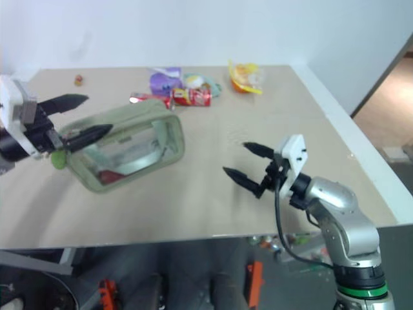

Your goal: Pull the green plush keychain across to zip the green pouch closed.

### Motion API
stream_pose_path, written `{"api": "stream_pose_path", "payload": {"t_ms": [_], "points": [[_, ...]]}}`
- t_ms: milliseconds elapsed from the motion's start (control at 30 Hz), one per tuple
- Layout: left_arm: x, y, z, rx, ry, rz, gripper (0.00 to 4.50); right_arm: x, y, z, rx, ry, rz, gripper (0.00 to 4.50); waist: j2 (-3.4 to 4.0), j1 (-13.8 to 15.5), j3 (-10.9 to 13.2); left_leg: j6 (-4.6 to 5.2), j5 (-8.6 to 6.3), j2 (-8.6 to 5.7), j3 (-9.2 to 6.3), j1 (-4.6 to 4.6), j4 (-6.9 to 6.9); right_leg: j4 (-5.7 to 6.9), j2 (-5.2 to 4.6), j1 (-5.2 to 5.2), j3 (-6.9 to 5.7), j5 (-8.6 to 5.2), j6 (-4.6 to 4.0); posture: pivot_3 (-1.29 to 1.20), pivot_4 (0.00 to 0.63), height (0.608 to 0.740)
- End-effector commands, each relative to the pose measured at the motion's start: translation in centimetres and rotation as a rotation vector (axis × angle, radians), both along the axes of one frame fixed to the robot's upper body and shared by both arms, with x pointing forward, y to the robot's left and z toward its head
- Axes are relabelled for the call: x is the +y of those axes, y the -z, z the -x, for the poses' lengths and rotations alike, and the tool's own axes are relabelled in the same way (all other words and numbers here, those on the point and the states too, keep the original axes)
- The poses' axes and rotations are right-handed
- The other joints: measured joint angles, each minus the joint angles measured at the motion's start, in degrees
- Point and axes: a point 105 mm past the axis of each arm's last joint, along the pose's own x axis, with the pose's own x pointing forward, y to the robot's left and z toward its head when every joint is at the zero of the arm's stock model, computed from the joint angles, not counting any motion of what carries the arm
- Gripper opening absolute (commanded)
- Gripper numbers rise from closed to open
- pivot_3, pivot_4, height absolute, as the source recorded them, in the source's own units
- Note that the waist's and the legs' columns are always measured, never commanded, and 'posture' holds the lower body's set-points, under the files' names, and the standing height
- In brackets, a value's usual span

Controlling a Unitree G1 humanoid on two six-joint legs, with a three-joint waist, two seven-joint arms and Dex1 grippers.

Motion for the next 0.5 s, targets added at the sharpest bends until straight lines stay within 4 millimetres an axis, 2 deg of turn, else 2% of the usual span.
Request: {"api": "stream_pose_path", "payload": {"t_ms": [33, 100, 167, 300, 400, 433, 467, 500], "points": [[-0.8, 1.1, -1.0, 0.123, 0.059, -0.077, 4.47, 0.4, -1.0, 0.5, -0.056, 0.009, -0.012, 4.45, 0.0, 0.11, 0.0, 0.0, 0.0, 0.0, 0.0, -0.04, 0.0, -0.01, -0.01, -0.03, 0.01, 0.0, 0.01, 0.0, 0.15, 0.74], [-1.3, 2.0, -1.2, 0.174, 0.103, -0.157, 4.47, 0.3, -0.8, 0.6, -0.058, 0.022, -0.013, 4.45, 0.0, 0.15, 0.0, -0.01, 0.0, -0.03, -0.01, -0.1, 0.01, -0.01, -0.04, -0.05, -0.01, 0.04, 0.15, 0.0, 0.15, 0.74], [-1.8, 1.8, -1.4, 0.185, 0.147, -0.179, 4.47, 0.2, -0.7, 0.7, -0.059, 0.036, -0.011, 4.45, -0.01, 0.15, 0.0, -0.02, -0.02, -0.03, -0.01, -0.14, 0.01, -0.01, -0.04, -0.09, -0.01, 0.04, 0.17, 0.0, 0.15, 0.74], [-2.3, 1.5, -1.8, 0.225, 0.188, -0.216, 3.37, -0.2, -0.6, 0.8, -0.066, 0.07, -0.018, 4.5, 0.0, 0.11, 0.0, -0.02, -0.03, -0.01, -0.06, -0.15, 0.01, 0.02, 0.0, -0.11, -0.05, 0.01, 0.14, 0.0, 0.15, 0.74], [-2.3, 1.9, -2.1, 0.25, 0.194, -0.255, 2.29, -0.2, -0.5, 0.9, -0.067, 0.082, -0.022, 4.5, 0.0, 0.02, 0.0, -0.01, -0.03, 0.0, -0.08, -0.14, 0.01, 0.03, 0.03, -0.11, -0.05, 0.01, 0.13, 0.0, 0.15, 0.74], [-2.3, 2.0, -2.2, 0.256, 0.197, -0.264, 2.23, -0.2, -0.4, 0.9, -0.067, 0.083, -0.022, 4.5, 0.0, 0.0, 0.0, -0.01, -0.03, 0.01, -0.08, -0.14, 0.01, 0.04, 0.04, -0.11, -0.05, 0.01, 0.13, 0.0, 0.15, 0.74], [-2.2, 2.1, -2.3, 0.262, 0.191, -0.28, 1.46, -0.2, -0.4, 1.0, -0.067, 0.084, -0.02, 4.5, 0.0, -0.02, 0.0, -0.01, -0.03, 0.0, -0.08, -0.14, 0.01, 0.04, 0.03, -0.11, -0.05, 0.02, 0.13, 0.0, 0.15, 0.74], [-2.2, 2.2, -2.4, 0.267, 0.188, -0.291, 1.25, -0.3, -0.3, 1.0, -0.067, 0.085, -0.019, 4.5, 0.0, -0.03, 0.0, -0.01, -0.03, 0.0, -0.08, -0.14, 0.02, 0.04, 0.03, -0.11, -0.04, 0.02, 0.13, 0.0, 0.15, 0.74]]}}
